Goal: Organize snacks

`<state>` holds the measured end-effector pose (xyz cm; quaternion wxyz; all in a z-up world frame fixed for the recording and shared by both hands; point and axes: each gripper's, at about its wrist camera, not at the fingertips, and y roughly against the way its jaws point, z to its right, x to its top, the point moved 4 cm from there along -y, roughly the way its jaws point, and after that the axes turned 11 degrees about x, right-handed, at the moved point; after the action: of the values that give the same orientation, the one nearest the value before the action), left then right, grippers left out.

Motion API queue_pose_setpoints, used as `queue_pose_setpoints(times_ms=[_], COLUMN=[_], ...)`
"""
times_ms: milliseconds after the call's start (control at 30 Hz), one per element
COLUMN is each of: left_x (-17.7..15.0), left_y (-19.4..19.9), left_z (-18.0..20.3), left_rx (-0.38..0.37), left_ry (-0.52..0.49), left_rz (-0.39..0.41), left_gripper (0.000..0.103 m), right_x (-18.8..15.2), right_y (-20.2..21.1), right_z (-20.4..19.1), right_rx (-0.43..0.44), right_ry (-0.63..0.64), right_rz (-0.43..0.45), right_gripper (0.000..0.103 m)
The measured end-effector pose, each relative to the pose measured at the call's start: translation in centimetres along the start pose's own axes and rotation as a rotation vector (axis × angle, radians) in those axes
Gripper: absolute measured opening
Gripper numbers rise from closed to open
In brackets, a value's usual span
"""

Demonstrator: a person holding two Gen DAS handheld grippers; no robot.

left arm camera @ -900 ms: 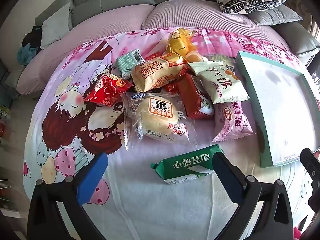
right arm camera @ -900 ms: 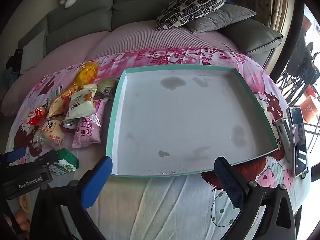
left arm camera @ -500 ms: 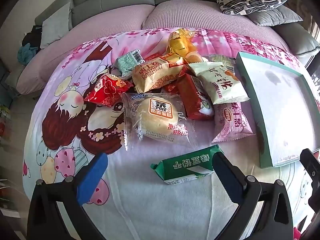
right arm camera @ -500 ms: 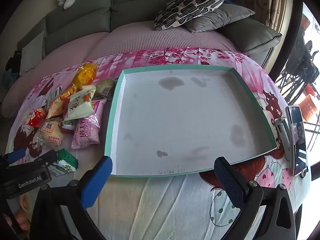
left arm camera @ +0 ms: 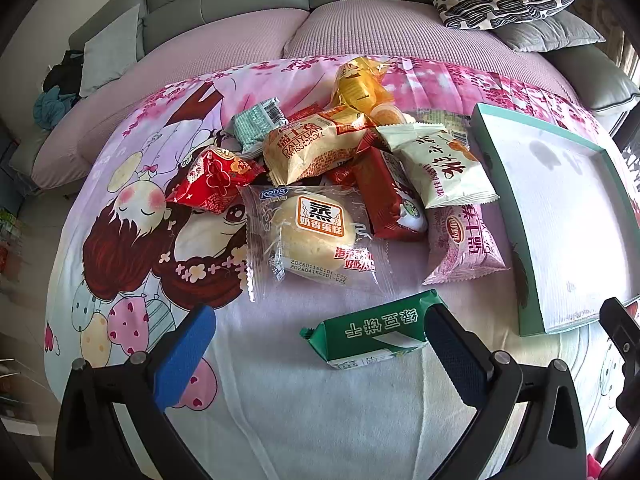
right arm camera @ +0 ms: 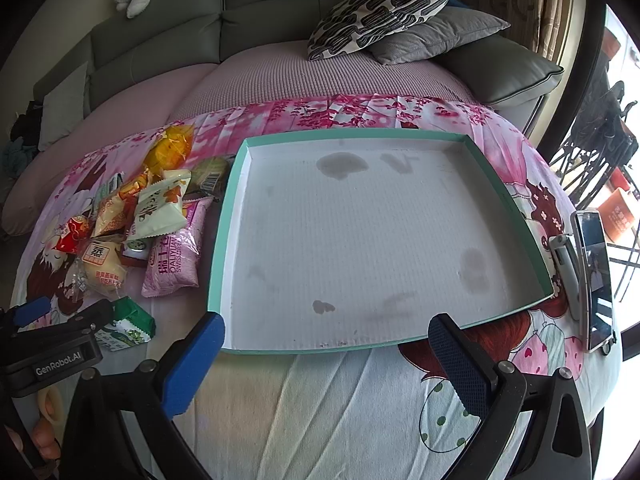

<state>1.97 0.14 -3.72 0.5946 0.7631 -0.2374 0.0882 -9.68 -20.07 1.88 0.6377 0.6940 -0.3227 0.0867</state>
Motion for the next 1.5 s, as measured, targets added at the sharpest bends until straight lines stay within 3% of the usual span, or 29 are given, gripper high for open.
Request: queue_pose_setpoints(times_ms=[1500], left_x=[-0.09], left_y=[-0.02], left_z=[0.12], left_rx=[-0.021], left_ry=[0.006], left_rz=[-0.001], left_gripper=[0.103], right_x=[0.00], right_y=[-0.06], right_z=[-0.01], right_rx=[0.001], right_ry=[-0.001], right_rz=[-0.003], right_gripper=[0.103])
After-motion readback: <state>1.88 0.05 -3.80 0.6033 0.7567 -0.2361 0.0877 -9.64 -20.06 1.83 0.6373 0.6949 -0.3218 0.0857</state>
